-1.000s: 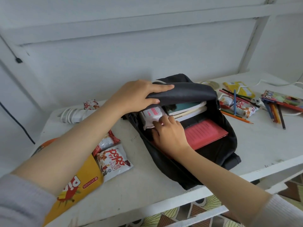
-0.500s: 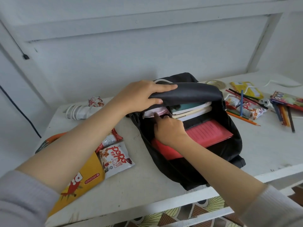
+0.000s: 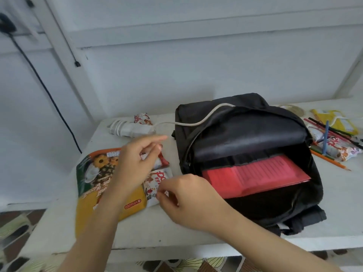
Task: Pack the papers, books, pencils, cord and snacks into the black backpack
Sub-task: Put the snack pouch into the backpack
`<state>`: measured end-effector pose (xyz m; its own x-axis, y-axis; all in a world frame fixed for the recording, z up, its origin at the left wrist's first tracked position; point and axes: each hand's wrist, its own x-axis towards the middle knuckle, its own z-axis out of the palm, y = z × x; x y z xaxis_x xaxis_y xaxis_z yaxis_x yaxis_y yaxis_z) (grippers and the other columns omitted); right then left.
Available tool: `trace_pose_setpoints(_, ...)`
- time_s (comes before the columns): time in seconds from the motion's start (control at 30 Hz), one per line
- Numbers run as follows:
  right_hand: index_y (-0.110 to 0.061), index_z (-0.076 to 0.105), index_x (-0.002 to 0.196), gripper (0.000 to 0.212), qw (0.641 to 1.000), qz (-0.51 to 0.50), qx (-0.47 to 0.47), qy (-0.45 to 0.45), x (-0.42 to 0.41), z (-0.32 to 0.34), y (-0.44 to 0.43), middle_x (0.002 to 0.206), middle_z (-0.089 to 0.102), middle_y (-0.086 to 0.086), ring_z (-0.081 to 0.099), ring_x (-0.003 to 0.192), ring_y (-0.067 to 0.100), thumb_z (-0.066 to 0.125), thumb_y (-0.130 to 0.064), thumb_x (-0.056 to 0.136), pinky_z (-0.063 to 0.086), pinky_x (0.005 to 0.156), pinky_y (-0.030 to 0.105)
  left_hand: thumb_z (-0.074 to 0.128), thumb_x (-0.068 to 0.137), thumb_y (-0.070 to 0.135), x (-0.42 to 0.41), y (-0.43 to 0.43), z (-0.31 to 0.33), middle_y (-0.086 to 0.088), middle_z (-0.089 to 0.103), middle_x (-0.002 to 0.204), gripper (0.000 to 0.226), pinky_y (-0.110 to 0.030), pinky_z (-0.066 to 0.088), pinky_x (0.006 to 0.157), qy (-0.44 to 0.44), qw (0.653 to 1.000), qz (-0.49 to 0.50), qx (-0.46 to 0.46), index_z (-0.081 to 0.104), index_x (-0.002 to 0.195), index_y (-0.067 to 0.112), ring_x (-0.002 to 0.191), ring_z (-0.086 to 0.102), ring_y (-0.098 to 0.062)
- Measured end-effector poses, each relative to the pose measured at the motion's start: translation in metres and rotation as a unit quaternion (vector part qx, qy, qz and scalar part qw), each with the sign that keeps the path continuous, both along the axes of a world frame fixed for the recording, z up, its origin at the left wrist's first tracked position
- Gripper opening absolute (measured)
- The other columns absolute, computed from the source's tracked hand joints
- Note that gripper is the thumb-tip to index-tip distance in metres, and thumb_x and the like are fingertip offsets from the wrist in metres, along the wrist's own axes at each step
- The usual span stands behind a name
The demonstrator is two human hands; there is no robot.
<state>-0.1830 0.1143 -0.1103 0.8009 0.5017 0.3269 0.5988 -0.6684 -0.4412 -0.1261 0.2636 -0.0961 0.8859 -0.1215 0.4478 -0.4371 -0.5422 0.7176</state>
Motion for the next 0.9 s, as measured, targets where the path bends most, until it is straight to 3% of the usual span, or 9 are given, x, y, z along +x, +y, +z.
trace_pose_setpoints(0.1,-0.015,0.057,0.089,0.018,1.000,0.002,-0.019,0.007,0.012,-0.001,0.016,0.080,0.058,0.000,0.055,0.073,0.023,0.045,-0.028,0.090,0.048,0.062,0.035,0.057,0.090,0.014,-0.016,0.039,-0.030,0.002,0.061,0.118,0.030,-0.037,0.046,0.094,-0.003,0.982,0.173,0.070,0.063,0.117,0.025,0.110,0.055,-0.017)
trace_pose_setpoints(0.2,-0.014,0.055,0.112,0.028,0.997,-0.013,-0.076,-0.011,0.035,-0.014,0.028,0.095,0.059,0.007,0.053,0.089,0.026,0.045,-0.031,0.093,0.048,0.072,0.038,0.055,0.091,0.020,-0.027,0.058,-0.052,-0.010,0.054,0.130,0.042,-0.043,0.039,0.096,0.093,0.960,0.251,0.075,0.050,0.133,0.019,0.119,0.047,-0.028)
trace_pose_setpoints(0.27,-0.014,0.049,0.122,0.035,0.993,-0.025,-0.117,-0.020,0.046,-0.026,0.028,0.099,0.059,0.009,0.050,0.095,0.027,0.044,-0.033,0.093,0.042,0.078,0.038,0.056,0.091,0.031,-0.029,0.055,-0.060,-0.012,0.047,0.138,0.059,-0.042,0.038,0.097,0.198,0.949,0.243,0.023,0.033,0.143,0.017,0.124,0.044,-0.029)
trace_pose_setpoints(0.33,-0.015,0.044,0.128,0.040,0.983,0.064,-0.171,-0.003,0.043,-0.036,0.097,0.106,0.059,0.010,0.049,0.103,0.029,0.044,-0.035,0.093,0.038,0.088,0.040,0.055,0.092,0.036,-0.067,0.110,-0.068,-0.012,0.040,0.144,0.067,-0.038,0.037,0.095,0.242,0.897,0.353,-0.108,0.021,0.148,0.020,0.127,0.042,-0.029)
trace_pose_setpoints(0.43,-0.015,0.041,0.129,0.042,0.986,0.026,-0.164,0.020,0.042,-0.048,0.101,0.114,0.057,0.011,0.047,0.106,0.029,0.043,-0.037,0.093,0.036,0.094,0.042,0.054,0.093,0.025,-0.066,0.111,-0.070,-0.013,0.040,0.142,0.060,-0.031,0.039,0.084,0.250,0.875,0.348,-0.227,0.024,0.145,0.021,0.117,0.048,-0.024)
trace_pose_setpoints(0.57,-0.016,0.036,0.134,0.047,0.992,0.003,-0.111,0.055,0.046,-0.056,0.094,0.118,0.056,0.010,0.046,0.111,0.028,0.043,-0.038,0.093,0.034,0.096,0.039,0.065,0.087,0.017,-0.055,0.112,-0.060,-0.011,0.049,0.126,0.062,-0.036,0.044,0.076,0.212,0.848,0.367,-0.317,0.030,0.139,0.022,0.102,0.052,-0.022)
trace_pose_setpoints(0.73,-0.018,0.027,0.143,0.055,0.994,-0.001,-0.049,0.093,0.050,-0.053,0.083,0.119,0.057,0.008,0.047,0.113,0.026,0.044,-0.038,0.095,0.033,0.096,0.035,0.071,0.078,0.001,-0.051,0.107,-0.052,-0.008,0.049,0.115,0.077,-0.036,0.048,0.073,0.211,0.882,0.297,-0.299,0.031,0.136,0.033,0.103,0.051,-0.023)
trace_pose_setpoints(0.9,-0.022,0.026,0.145,0.058,0.989,-0.020,0.042,0.143,0.052,-0.054,0.072,0.110,0.060,0.005,0.056,0.104,0.022,0.049,-0.037,0.094,0.046,0.084,0.034,0.059,0.080,-0.013,-0.050,0.105,-0.035,-0.010,0.061,0.109,0.047,-0.030,0.051,0.059,0.212,0.881,0.260,-0.334,0.063,0.103,0.029,0.088,0.060,-0.017)
